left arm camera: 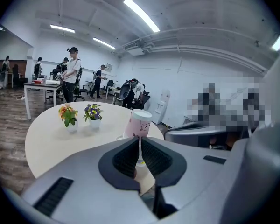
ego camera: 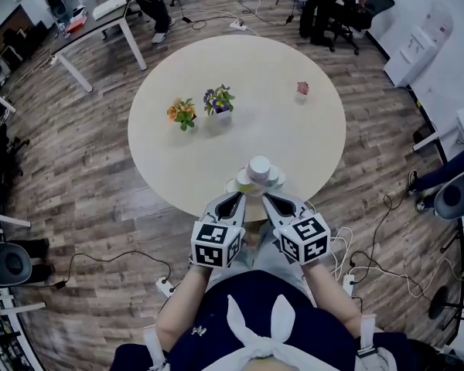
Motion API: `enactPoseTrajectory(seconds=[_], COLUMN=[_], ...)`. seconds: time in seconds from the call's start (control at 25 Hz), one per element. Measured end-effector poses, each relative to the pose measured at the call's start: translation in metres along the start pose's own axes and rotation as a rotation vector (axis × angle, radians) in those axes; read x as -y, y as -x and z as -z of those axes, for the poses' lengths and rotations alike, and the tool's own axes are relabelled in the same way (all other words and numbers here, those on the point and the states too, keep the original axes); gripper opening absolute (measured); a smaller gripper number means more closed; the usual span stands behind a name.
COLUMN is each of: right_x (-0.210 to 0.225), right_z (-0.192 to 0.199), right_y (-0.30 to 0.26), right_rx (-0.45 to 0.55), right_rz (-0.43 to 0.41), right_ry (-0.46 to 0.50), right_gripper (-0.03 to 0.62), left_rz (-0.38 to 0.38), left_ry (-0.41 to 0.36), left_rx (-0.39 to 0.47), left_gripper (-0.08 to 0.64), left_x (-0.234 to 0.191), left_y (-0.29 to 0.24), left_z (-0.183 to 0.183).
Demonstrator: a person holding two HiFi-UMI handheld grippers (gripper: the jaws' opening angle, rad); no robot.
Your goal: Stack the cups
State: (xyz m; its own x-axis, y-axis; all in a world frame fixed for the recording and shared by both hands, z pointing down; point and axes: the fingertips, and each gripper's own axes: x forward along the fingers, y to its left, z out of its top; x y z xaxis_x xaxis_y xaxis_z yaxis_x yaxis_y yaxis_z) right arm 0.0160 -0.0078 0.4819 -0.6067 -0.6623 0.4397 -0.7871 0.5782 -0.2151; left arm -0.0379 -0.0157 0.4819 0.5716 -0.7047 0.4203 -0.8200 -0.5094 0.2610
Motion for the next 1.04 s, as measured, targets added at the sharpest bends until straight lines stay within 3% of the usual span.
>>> enactPoseTrajectory(seconds=[1.04], right_x=[-0.012], right_z=[0.009], right_y=[0.006], right_rx=[-0.024], right_rz=[-0.009], right_ry=[0.013], right_gripper=[0.003], left_rz=[0.018], left_ry=[-0.02], left_rx=[0.0], left_gripper=[0.032], left_x=[0.009], left_y=[0.006], left_z=[0.004])
